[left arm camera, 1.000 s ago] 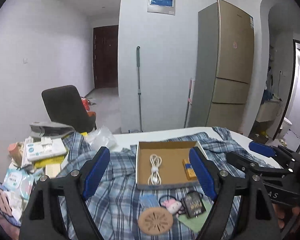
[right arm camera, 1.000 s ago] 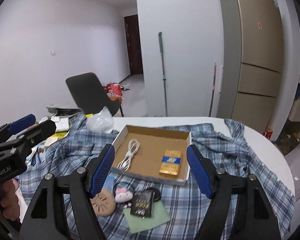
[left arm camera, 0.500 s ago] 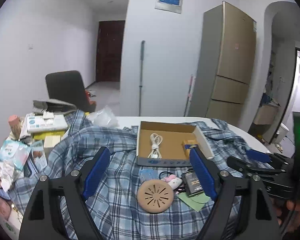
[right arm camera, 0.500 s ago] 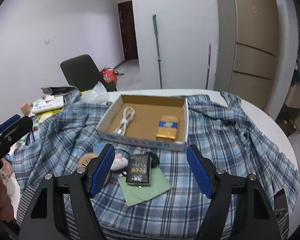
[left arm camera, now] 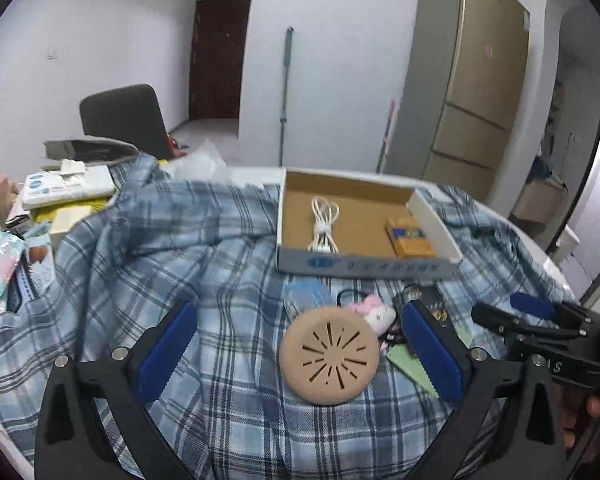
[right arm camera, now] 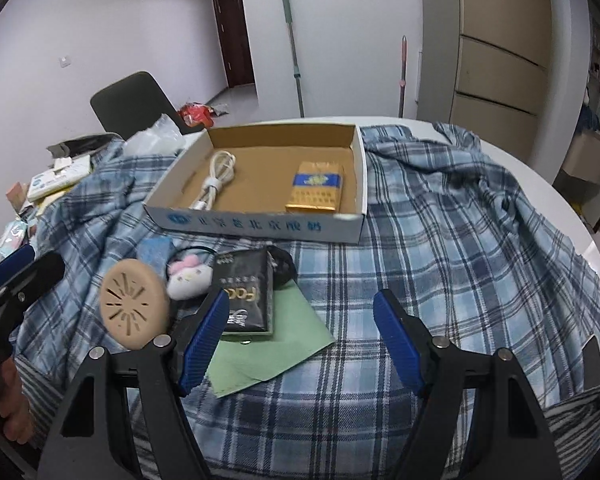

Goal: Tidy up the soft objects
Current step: 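Grasp the tan round pad with the left tool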

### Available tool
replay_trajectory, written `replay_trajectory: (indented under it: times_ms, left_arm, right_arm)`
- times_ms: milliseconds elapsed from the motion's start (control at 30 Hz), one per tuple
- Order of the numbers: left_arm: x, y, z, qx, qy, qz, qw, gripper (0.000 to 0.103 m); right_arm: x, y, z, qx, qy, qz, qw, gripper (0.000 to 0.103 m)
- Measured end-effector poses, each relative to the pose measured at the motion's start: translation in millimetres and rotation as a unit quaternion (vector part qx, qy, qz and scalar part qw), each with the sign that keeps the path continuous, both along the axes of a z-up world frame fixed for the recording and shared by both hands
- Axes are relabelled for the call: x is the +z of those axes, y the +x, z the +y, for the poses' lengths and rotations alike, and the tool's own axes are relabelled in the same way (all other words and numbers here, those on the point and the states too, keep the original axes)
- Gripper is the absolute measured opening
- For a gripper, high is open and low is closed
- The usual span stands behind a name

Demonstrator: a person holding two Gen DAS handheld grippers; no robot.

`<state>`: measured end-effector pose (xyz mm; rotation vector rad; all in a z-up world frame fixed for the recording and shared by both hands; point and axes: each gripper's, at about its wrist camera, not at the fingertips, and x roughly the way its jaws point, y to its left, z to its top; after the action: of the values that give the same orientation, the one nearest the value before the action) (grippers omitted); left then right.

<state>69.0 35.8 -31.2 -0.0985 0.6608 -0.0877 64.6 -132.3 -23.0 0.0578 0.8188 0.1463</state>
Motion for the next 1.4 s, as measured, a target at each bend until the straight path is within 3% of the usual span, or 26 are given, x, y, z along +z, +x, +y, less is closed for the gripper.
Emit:
replay_trajectory:
  times_ms: [167,300,433,667,900,1100,1233,1333,1400]
  left_arm:
    - [-11,8,-10,-0.031,0.012,0.024,0.9992,0.103]
    - [-16,18,-16,-0.051,0.029,0.036,0.9977,0.103]
    - [-29,32,-15,-0.065,0.002,0.066,0.9957,0.103]
    - [-47,45,-19,-0.068,-0.001,0.118,0.9906,0.103]
    - [-58,48,-34,-0.098,0.019,0.147,0.9841,0.103]
    - [-66,53,-32,-0.089,0.023,0.168,0.9815,0.103]
    - [-65,52,-30,-0.093,0.011,0.16,0.9827,0.082]
    - [-61,47,-31,-0.09,0.02,0.146,0.985,0.075]
    - [-56,44,-27,-0.086,0.011,0.131,0.9875,0.05]
  right_arm:
    - [-17,9,1,0.0,-0.013,0.009,1.0,0.074]
    - [-25,10,2,-0.004,-0.022,0.005,1.0,0.095]
    - [-25,9,4,0.007,-0.018,-0.008,1.0,0.1]
    - [-31,8,7,0.006,-0.025,-0.013,1.0,0.101]
    - [-33,9,4,0.007,-0.012,-0.01,1.0,0.101]
    - [-35,11,2,0.006,-0.003,-0.004,1.0,0.101]
    - [-34,10,2,0.003,-0.004,-0.005,1.0,0.101]
    - [-30,7,2,-0.001,-0.008,-0.017,1.0,0.101]
    - [-29,7,4,-0.001,-0.015,-0.018,1.0,0.101]
